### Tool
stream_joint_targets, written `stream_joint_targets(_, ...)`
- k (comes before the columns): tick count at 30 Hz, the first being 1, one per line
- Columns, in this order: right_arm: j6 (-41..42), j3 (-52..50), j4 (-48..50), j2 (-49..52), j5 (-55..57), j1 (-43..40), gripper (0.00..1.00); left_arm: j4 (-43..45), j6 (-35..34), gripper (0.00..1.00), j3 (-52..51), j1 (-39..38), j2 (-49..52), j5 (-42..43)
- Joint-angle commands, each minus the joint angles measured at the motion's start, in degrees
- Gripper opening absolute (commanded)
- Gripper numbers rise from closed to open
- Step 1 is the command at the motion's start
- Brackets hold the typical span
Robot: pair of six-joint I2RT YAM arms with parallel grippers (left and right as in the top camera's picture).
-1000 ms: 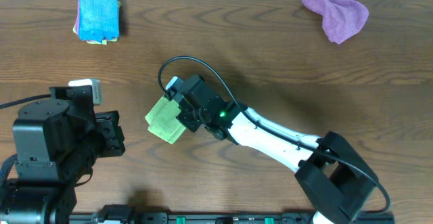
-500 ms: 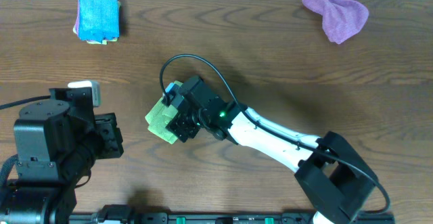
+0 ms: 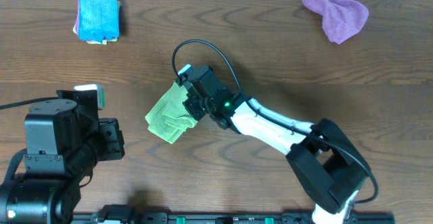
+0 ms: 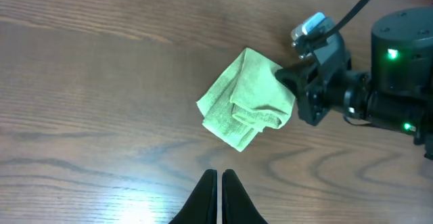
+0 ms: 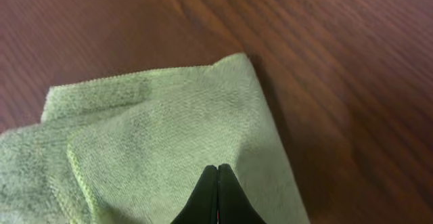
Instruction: Fold the cloth
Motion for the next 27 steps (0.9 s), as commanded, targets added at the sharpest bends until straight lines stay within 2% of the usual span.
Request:
stream_joint_targets(1, 1.42, 1.11, 0.28, 3.61, -2.6, -0.13, 0.01, -0.22, 0.79, 0.06, -0.44, 0.35, -0.04, 0.33)
stream_joint_targets(7, 3.37, 1.11, -0.15, 8.35, 0.42, -0.46, 0.01, -0.24, 0.81, 0.06, -0.44, 0.35, -0.02, 0.28)
stream_joint_targets(21, 29.0, 1.16, -13.92, 9.11, 17.35, -9.88, 0.01, -0.22, 0.83, 0.06, -0.44, 0.35, -0.02, 0.22)
stream_joint_targets(27, 29.35, 1.16, -16.83, 8.87, 16.63, -9.68, 0.01, 0.57, 0.83, 0.06, -2.47, 0.35, -0.02, -0.2)
